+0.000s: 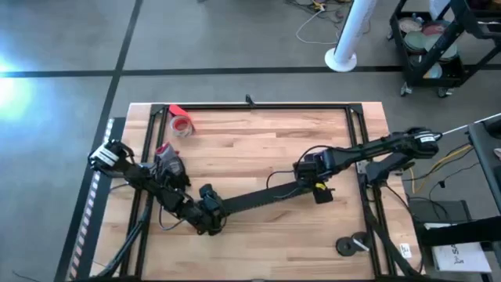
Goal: Ziptie cables
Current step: Close the black cable duct
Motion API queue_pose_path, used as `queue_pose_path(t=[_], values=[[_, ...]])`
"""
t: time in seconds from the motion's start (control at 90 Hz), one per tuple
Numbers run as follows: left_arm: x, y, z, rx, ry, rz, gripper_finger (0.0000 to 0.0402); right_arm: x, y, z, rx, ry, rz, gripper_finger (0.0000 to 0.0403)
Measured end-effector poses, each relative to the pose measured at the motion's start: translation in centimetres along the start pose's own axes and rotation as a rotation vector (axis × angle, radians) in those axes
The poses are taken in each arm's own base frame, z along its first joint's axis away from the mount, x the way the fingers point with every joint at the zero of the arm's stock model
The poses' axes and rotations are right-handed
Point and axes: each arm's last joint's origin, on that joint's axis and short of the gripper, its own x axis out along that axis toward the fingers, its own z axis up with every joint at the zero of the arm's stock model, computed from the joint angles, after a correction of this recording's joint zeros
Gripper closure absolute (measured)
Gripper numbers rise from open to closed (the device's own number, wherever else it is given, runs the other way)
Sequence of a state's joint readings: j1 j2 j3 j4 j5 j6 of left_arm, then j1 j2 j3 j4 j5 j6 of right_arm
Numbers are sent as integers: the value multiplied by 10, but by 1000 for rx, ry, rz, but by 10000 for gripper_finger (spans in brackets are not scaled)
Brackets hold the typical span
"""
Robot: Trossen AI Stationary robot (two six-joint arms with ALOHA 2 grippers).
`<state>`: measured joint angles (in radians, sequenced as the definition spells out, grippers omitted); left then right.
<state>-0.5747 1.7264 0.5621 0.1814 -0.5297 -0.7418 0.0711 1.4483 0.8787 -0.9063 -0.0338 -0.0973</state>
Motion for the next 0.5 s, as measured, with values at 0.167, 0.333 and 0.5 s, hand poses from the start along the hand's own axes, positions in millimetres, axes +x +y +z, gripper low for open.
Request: queue_pose_path(t=[0.167, 0.333, 0.5], values=[[0, 0, 0, 0, 0, 0, 181, 0, 0, 0, 1, -3, -1, 143], [0, 0, 0, 0, 0, 0, 181, 2, 0, -1, 1, 3, -1, 186], [0, 0, 0, 0, 0, 1, 181, 2, 0, -3, 7, 14, 1, 187]])
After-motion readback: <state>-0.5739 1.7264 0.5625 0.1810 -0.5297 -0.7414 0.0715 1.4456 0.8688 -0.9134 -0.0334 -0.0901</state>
